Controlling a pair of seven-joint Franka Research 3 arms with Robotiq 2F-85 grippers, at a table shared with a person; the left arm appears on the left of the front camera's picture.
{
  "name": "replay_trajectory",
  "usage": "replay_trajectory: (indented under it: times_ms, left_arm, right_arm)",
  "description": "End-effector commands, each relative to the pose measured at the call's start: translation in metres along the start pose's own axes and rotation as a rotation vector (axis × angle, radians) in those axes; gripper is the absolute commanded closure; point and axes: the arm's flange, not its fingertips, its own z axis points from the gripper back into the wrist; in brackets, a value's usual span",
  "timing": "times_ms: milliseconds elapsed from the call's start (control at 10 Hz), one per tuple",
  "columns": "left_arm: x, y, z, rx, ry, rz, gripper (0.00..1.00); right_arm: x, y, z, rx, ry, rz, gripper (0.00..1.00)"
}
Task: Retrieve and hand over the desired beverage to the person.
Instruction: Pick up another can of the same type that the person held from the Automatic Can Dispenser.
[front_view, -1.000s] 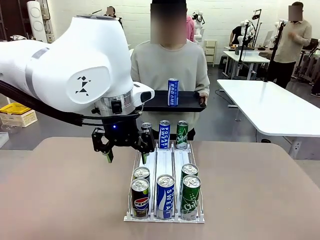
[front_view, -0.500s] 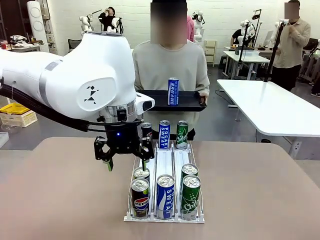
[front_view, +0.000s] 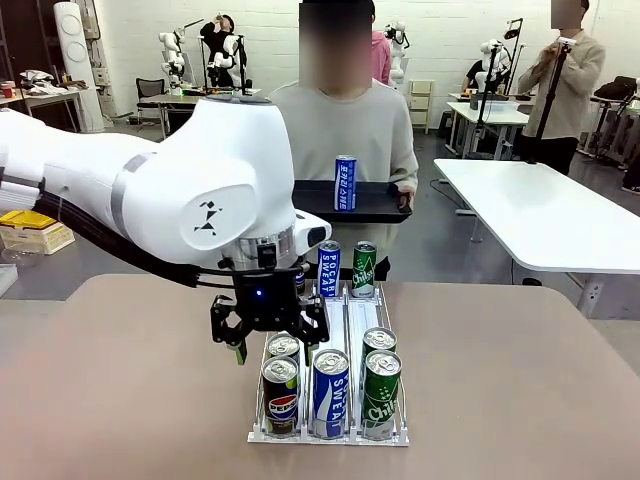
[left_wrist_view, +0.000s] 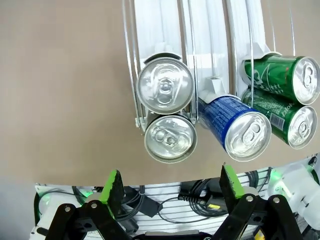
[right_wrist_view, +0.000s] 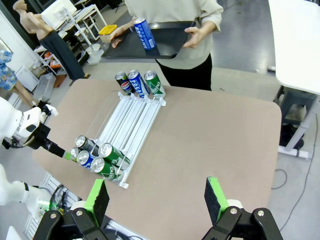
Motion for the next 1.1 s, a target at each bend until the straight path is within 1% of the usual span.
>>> replay_trajectory:
  times_ms: [0, 200, 400, 700, 1000]
  left_arm:
    - [0.008, -0.003, -0.012, 0.005, -0.027, -0.069, 0.00]
    - [0.006, -0.005, -0.018, 0.010, -0.028, -0.073, 0.00]
    - [0.013, -0.003, -0.020, 0.015, -0.051, -0.109, 0.00]
    - [0.020, -0.001, -0.024, 0.014, -0.048, -0.136, 0.00]
    - [0.020, 0.000, -0.022, 0.016, -0.049, -0.125, 0.00]
  right_arm:
    - [0.001, -0.001, -0.002, 0.035, -0.004, 0.007, 0.00]
    - [0.001, -0.001, -0.002, 0.035, -0.004, 0.007, 0.00]
    - [0.001, -0.001, -0.002, 0.035, -0.004, 0.007, 0.00]
    - [0.001, -0.001, -0.002, 0.035, -0.004, 0.007, 0.00]
    - [0.001, -0.001, -0.002, 0.035, -0.004, 0.007, 0.00]
